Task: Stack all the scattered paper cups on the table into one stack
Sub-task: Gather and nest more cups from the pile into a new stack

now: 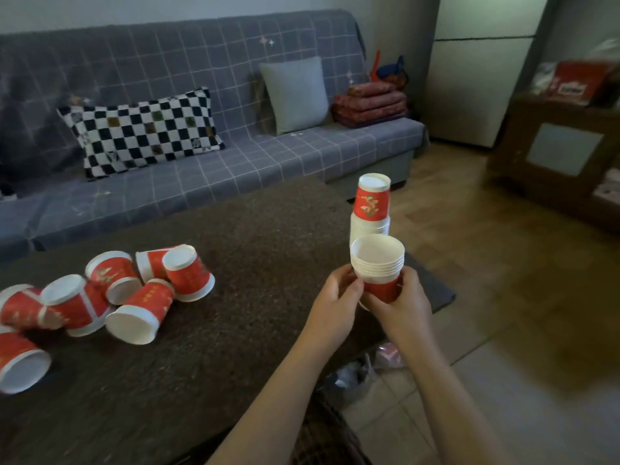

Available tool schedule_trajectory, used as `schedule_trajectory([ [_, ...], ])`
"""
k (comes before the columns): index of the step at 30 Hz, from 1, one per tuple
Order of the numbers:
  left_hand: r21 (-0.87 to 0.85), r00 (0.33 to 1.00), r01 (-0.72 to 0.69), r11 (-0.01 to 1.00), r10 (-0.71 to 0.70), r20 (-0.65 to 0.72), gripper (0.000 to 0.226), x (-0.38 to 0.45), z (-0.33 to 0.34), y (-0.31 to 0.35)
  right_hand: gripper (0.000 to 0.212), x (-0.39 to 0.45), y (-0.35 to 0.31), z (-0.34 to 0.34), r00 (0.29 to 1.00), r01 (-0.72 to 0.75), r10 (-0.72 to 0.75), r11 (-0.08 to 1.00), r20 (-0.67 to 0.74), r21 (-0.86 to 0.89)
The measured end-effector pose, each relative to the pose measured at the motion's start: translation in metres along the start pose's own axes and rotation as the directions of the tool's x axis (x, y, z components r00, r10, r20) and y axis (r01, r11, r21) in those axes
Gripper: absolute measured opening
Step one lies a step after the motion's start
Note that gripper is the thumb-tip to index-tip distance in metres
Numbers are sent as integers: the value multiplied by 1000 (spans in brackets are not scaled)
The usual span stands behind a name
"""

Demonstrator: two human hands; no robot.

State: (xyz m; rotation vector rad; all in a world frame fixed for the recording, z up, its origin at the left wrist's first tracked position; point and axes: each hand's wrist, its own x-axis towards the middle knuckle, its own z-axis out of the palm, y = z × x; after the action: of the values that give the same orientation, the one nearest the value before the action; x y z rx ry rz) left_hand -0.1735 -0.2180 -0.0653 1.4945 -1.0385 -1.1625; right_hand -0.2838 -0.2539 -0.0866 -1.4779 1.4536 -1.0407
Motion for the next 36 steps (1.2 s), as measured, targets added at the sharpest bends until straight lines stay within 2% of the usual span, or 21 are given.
schedule_trajectory([
  [3,-44,998,19,999,-16,56,46,14,24,-2,65,17,9,-15,998,-8,8,1000,-58,-5],
  [8,-13,996,9,1000,-7,91,50,31,45,-1,65,41,20,-24,998,-31,29,999,-60,-41],
  [18,24,996,36,999,-38,78,53,34,50,-2,72,44,28,-22,998,-47,43,996,-52,-80],
  [25,68,998,39,997,-36,-44,52,15,30,-1,89,13,23,-16,986,-146,145,989,-85,-5],
  [28,33,996,42,999,-39,-78,46,-3,13,1,78,-15,14,-6,989,-140,140,990,-50,7],
  [31,13,989,27,1000,-25,-144,40,-24,-11,-1,65,-41,-5,14,996,-59,59,998,64,-6],
  [36,4,957,2,1000,0,-291,33,-53,-64,-7,56,-66,-41,57,976,122,-114,992,186,-29],
])
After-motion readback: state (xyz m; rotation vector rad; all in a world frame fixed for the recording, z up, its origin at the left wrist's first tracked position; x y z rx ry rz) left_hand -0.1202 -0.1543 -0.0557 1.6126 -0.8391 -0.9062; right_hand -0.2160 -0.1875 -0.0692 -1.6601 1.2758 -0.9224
